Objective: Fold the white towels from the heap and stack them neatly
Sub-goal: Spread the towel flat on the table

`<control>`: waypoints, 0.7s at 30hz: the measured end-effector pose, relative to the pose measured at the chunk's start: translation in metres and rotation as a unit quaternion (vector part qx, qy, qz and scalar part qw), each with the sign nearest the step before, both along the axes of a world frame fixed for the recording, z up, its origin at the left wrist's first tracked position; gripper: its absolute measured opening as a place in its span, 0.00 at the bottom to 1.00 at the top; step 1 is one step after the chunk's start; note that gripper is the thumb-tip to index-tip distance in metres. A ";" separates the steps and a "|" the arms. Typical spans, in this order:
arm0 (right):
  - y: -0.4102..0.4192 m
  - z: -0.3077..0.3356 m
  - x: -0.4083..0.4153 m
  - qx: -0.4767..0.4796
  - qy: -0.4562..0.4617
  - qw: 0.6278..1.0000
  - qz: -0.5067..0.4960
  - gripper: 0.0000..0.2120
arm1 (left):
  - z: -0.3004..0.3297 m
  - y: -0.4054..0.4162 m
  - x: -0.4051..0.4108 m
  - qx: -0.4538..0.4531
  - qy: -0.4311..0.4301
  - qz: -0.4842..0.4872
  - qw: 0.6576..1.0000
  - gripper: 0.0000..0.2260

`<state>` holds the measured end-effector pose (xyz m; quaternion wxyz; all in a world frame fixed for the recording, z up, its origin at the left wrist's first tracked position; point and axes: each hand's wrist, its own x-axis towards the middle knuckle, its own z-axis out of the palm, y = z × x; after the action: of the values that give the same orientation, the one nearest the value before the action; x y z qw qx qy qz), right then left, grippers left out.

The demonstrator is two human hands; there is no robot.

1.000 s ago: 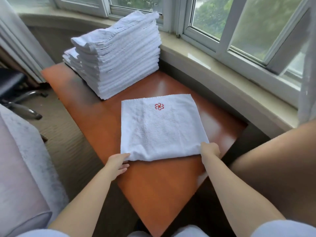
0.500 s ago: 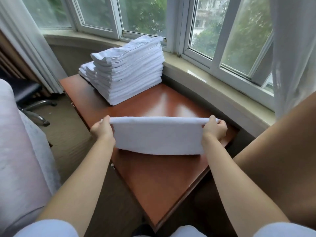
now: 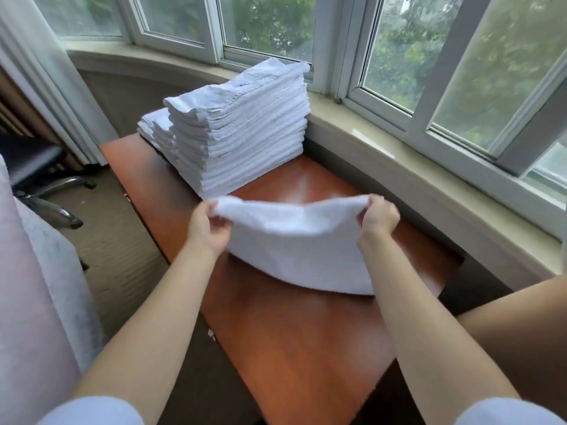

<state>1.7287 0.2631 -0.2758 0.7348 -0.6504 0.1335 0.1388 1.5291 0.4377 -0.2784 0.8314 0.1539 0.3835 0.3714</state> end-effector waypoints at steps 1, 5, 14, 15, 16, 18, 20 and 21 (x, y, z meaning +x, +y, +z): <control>0.004 0.020 0.008 0.039 -0.037 0.998 -0.032 0.08 | 0.020 0.010 0.002 0.019 -0.032 0.026 0.999 0.21; -0.005 0.060 0.018 0.153 -0.112 0.978 -0.086 0.11 | 0.057 0.023 -0.015 0.082 -0.102 0.088 0.987 0.19; -0.087 -0.043 -0.039 -0.109 -0.005 0.992 -0.059 0.08 | -0.048 -0.070 -0.102 0.013 0.193 -0.057 0.979 0.21; -0.101 -0.064 -0.045 -0.150 0.025 0.988 -0.012 0.13 | -0.068 -0.082 -0.111 -0.002 0.253 -0.075 0.965 0.22; -0.115 -0.085 -0.050 -0.186 0.059 0.980 0.033 0.17 | -0.085 -0.093 -0.121 -0.017 0.313 -0.091 0.945 0.21; -0.138 -0.117 -0.064 -0.279 0.114 0.949 0.093 0.20 | -0.111 -0.112 -0.137 -0.044 0.402 -0.130 0.905 0.19; -0.148 -0.130 -0.072 -0.351 0.158 0.911 0.149 0.19 | -0.123 -0.121 -0.143 -0.045 0.452 -0.167 0.875 0.19; -0.150 -0.131 -0.074 -0.365 0.162 0.900 0.175 0.18 | -0.125 -0.122 -0.143 -0.037 0.462 -0.181 0.867 0.19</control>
<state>1.6543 0.1127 -0.4064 0.3777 -0.8544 0.1767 0.3100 1.3863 0.3162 -0.4035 0.6169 0.3436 0.7028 0.0858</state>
